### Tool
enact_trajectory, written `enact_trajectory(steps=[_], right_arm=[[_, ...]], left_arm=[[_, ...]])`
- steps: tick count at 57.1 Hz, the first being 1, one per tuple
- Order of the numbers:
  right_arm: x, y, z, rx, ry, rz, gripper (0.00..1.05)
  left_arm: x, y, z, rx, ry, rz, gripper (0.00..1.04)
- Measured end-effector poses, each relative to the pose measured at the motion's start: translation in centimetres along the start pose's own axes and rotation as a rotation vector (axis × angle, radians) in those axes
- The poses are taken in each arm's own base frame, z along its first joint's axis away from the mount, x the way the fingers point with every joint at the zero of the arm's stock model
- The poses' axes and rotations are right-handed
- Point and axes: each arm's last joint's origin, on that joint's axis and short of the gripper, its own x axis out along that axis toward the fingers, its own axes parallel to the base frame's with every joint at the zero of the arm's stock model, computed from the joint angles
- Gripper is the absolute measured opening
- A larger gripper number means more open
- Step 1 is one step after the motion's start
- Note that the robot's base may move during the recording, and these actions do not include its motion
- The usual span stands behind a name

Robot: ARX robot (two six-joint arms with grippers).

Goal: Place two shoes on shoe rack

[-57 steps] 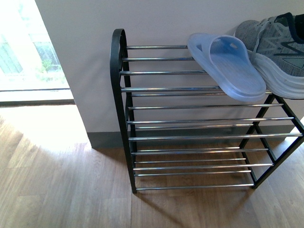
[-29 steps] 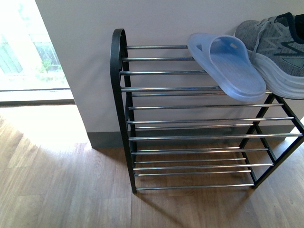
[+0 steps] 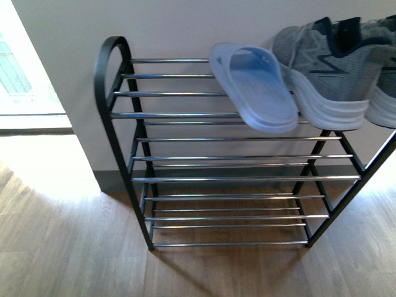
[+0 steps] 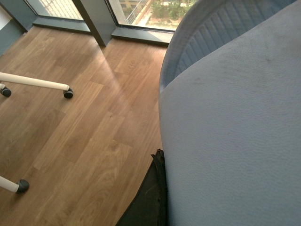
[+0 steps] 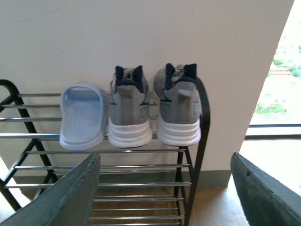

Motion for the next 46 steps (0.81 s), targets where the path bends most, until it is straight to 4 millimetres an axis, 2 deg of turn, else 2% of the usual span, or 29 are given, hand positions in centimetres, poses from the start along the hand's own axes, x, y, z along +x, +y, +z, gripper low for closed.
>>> enact_trajectory(steps=[4,8,14,18,22,30,39,46], right_arm=[[0.0,0.0,0.0,0.000,0.000,-0.001,0.96],[0.0,0.0,0.0,0.001,0.001,-0.010,0.95],[0.0,0.0,0.0,0.000,0.000,-0.008,0.96],[0.0,0.0,0.0,0.000,0.000,-0.007,0.96],[0.0,0.0,0.0,0.000,0.000,-0.006,0.96],[0.0,0.0,0.0,0.000,0.000,-0.006,0.96],[0.0,0.0,0.0,0.000,0.000,-0.006,0.96],[0.0,0.0,0.0,0.000,0.000,-0.006,0.96]], left_arm=[[0.0,-0.1,0.0,-0.019,-0.017,-0.031,0.02],[-0.4,-1.0,0.9,-0.048,-0.118,-0.165,0.02],[-1.9,-3.9,5.1,0.012,-0.227,-0.392,0.02],[-1.6,-5.7,8.0,0.064,-0.223,-0.459,0.02],[0.4,-7.7,10.2,0.121,-0.186,-0.502,0.02],[6.8,-11.3,11.8,0.198,-0.068,-0.471,0.02],[12.3,-15.0,12.1,0.245,0.019,-0.466,0.02],[14.7,-18.3,11.7,0.291,0.055,-0.439,0.02]])
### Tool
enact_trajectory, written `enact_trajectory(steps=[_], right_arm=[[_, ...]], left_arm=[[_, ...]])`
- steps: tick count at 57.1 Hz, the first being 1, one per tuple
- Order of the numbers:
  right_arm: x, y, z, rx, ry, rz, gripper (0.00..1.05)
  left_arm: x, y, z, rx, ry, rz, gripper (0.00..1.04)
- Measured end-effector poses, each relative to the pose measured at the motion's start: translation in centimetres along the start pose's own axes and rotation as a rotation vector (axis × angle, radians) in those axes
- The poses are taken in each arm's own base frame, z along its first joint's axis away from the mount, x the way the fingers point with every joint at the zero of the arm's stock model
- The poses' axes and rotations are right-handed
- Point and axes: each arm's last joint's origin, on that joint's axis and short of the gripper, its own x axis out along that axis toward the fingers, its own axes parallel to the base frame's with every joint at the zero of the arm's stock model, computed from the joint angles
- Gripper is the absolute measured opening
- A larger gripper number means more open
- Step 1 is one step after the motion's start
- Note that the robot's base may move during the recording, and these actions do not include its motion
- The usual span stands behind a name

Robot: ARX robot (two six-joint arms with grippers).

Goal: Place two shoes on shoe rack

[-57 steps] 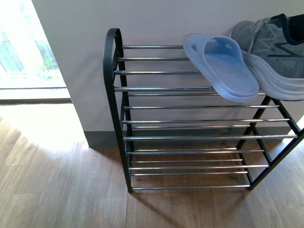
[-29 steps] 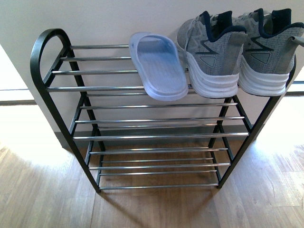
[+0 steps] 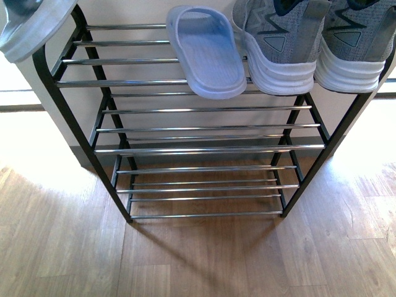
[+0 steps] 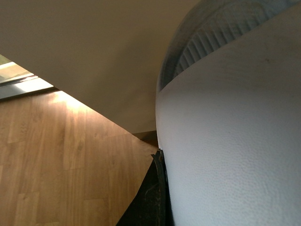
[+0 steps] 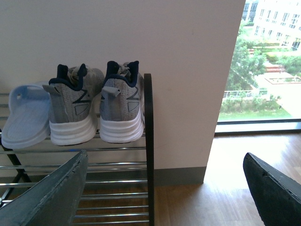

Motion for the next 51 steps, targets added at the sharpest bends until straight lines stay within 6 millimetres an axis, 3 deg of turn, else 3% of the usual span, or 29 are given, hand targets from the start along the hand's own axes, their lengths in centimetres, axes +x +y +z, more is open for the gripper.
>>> enact_trajectory(steps=[17,34,42,51], right_arm=[[0.0,0.0,0.0,0.000,0.000,0.000,0.96],[0.0,0.0,0.0,0.000,0.000,0.002,0.96],[0.0,0.0,0.0,0.000,0.000,0.002,0.96],[0.0,0.0,0.0,0.000,0.000,0.002,0.96]], left_arm=[[2.5,-3.9,1.5,0.077,0.016,0.011,0.02],[2.3,-8.6,1.1,0.092,0.053,-0.092,0.02],[2.5,-9.0,0.8,0.089,0.062,-0.072,0.02],[3.5,-7.7,0.0,0.086,0.070,0.001,0.02]])
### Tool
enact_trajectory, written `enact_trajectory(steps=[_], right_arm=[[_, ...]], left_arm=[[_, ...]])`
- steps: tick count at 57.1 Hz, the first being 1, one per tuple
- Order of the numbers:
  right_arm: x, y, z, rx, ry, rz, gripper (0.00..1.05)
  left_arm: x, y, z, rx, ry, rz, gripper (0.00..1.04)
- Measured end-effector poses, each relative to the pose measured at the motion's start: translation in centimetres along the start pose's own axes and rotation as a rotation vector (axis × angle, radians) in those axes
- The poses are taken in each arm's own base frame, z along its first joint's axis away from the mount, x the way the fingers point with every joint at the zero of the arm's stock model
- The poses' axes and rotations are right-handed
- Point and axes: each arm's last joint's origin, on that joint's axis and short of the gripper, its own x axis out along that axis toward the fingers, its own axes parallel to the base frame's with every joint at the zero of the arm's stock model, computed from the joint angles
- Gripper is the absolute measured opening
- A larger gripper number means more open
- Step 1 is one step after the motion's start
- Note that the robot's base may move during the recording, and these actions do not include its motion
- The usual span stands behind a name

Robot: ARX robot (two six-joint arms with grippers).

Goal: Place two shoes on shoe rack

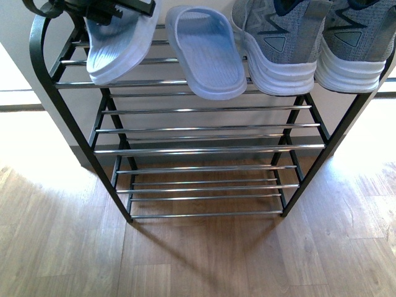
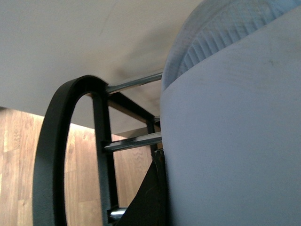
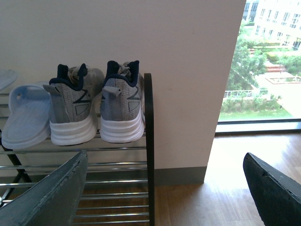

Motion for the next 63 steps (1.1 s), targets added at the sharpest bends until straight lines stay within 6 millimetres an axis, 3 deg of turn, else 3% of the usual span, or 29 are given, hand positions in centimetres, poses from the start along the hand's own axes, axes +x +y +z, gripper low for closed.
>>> enact_trajectory(steps=[16,30,40,42,51,57,63], right_arm=[[0.0,0.0,0.0,0.000,0.000,0.000,0.96],[0.0,0.0,0.0,0.000,0.000,0.000,0.96],[0.0,0.0,0.0,0.000,0.000,0.000,0.96],[0.0,0.0,0.0,0.000,0.000,0.000,0.96],[0.0,0.0,0.0,0.000,0.000,0.000,0.96],[0.0,0.0,0.0,0.000,0.000,0.000,0.96],[0.0,0.0,0.0,0.000,0.000,0.000,0.96]], left_arm=[[1.6,1.0,-1.1,0.015,-0.014,0.027,0.02],[1.1,0.1,-1.1,0.024,-0.043,-0.089,0.36],[-2.8,1.2,0.0,-0.031,-0.089,-0.133,0.66],[-4.8,2.2,0.8,-0.054,-0.136,-0.127,0.75],[-11.5,6.0,2.7,-0.139,-0.363,-0.045,0.96],[-15.4,8.2,2.1,-0.278,-0.660,0.027,0.79],[-16.3,8.7,-0.7,-0.319,-0.735,0.040,0.64]])
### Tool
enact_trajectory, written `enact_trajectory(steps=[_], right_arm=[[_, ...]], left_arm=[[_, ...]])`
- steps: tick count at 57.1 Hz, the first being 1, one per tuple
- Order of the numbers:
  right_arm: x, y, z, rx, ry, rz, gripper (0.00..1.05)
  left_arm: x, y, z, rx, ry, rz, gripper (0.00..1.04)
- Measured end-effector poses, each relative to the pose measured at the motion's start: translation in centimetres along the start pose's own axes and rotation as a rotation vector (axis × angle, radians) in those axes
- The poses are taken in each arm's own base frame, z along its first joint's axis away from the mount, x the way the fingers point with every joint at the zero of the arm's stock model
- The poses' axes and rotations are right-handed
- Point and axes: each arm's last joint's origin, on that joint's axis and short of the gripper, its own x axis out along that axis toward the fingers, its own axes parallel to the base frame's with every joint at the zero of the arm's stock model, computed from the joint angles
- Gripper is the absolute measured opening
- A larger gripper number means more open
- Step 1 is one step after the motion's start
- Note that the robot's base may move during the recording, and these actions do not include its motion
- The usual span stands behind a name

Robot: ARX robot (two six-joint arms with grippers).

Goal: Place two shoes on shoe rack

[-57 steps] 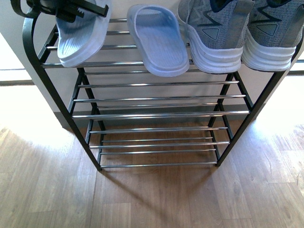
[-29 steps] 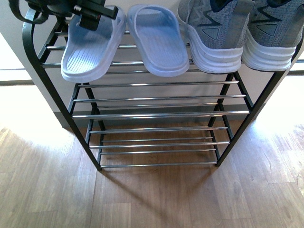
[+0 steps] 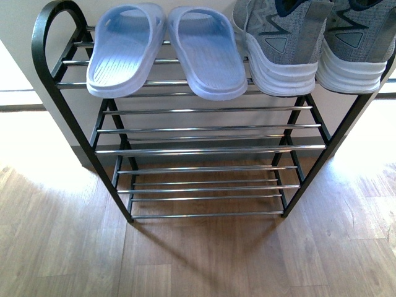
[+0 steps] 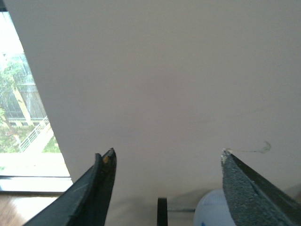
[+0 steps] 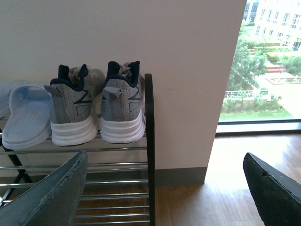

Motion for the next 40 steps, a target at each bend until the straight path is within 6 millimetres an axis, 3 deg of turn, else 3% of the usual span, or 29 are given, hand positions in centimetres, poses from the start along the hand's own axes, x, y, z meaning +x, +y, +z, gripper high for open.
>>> enact_trajectory(steps=[12,24,40], right_arm=[[0.0,0.0,0.0,0.000,0.000,0.000,0.96],[0.0,0.0,0.0,0.000,0.000,0.000,0.96],[0.0,0.0,0.0,0.000,0.000,0.000,0.96]], left_arm=[[-4.2,1.3,-5.6,0.001,0.093,-0.020,0.34],[-8.1,2.7,-6.8,-0.006,0.064,-0.010,0.02],[-12.4,3.7,-9.1,-0.008,0.083,-0.012,0.01]])
